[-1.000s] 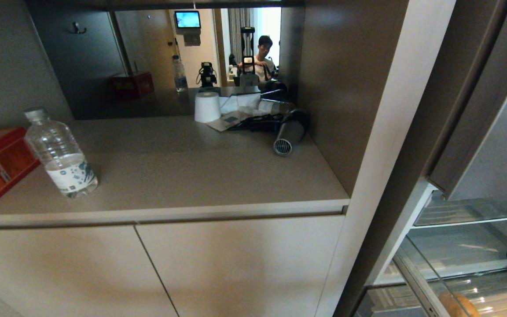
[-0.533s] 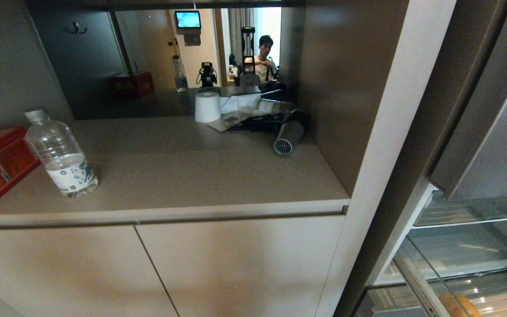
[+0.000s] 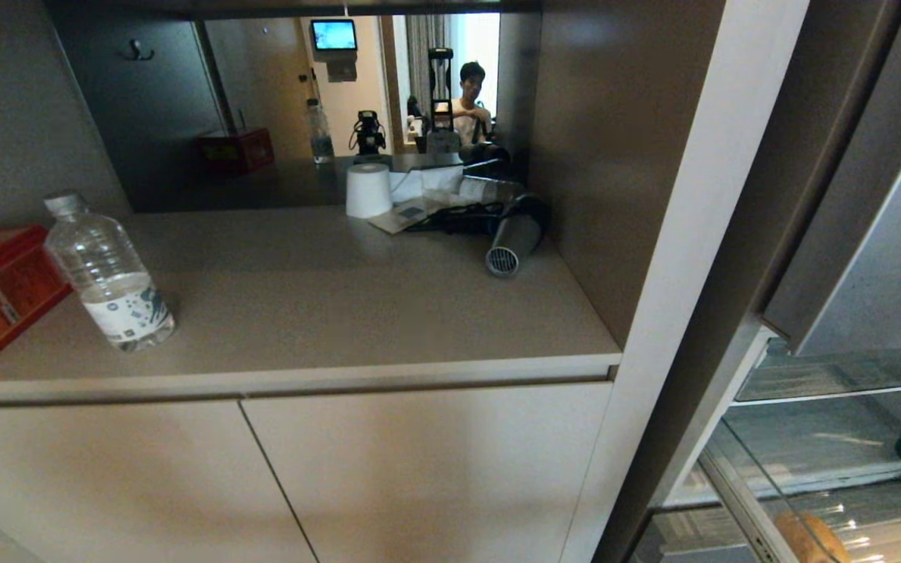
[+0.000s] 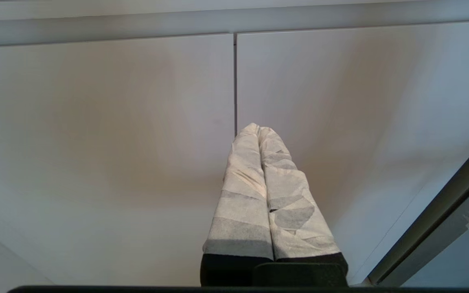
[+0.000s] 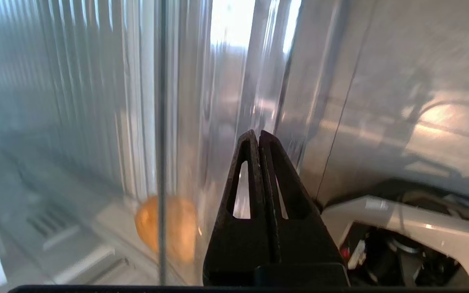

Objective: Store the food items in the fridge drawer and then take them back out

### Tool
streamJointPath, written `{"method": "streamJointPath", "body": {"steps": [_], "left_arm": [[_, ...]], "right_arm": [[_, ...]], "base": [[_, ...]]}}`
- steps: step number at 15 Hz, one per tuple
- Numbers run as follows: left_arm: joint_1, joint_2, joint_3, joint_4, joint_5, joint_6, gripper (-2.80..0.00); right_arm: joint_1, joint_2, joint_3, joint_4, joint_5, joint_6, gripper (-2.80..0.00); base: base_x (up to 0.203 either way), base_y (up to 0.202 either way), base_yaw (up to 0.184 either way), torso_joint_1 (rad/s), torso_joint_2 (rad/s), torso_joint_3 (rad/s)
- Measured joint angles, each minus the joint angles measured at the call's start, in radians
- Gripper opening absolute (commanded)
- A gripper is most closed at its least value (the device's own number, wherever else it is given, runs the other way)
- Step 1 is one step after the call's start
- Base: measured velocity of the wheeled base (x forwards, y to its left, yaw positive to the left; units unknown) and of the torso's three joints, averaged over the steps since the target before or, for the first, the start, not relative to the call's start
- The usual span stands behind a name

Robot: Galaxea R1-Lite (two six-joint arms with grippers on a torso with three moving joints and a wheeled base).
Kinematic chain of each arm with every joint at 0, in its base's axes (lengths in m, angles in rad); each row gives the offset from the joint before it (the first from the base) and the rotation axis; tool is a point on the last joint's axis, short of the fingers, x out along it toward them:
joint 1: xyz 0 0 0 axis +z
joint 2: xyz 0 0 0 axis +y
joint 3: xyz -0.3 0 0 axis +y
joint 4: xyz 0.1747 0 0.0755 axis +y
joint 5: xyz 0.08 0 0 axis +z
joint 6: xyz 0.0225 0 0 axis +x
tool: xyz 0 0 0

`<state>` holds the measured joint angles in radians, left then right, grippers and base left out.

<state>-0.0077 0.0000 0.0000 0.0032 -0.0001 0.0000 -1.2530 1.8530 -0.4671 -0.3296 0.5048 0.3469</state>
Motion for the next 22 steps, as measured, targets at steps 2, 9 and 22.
{"method": "streamJointPath", "body": {"steps": [2,9,22], "left_arm": [[0.0,0.0,0.0,0.0,0.0,0.0,-2.8],[0.0,0.0,0.0,0.0,0.0,0.0,-2.8],[0.0,0.0,0.0,0.0,0.0,0.0,-2.8]], "right_arm": [[0.042,0.024,-0.013,-0.002,0.034,0.007,-2.8],[0.239,0.108,-0.137,-0.076,0.055,0.16,-2.8],[0.421,0.32,-0.412,-0.206,0.159,0.223,-2.8]], "base": [[0.0,0.0,0.0,0.0,0.0,0.0],[0.0,0.0,0.0,0.0,0.0,0.0],[0.0,0.0,0.0,0.0,0.0,0.0]]}}
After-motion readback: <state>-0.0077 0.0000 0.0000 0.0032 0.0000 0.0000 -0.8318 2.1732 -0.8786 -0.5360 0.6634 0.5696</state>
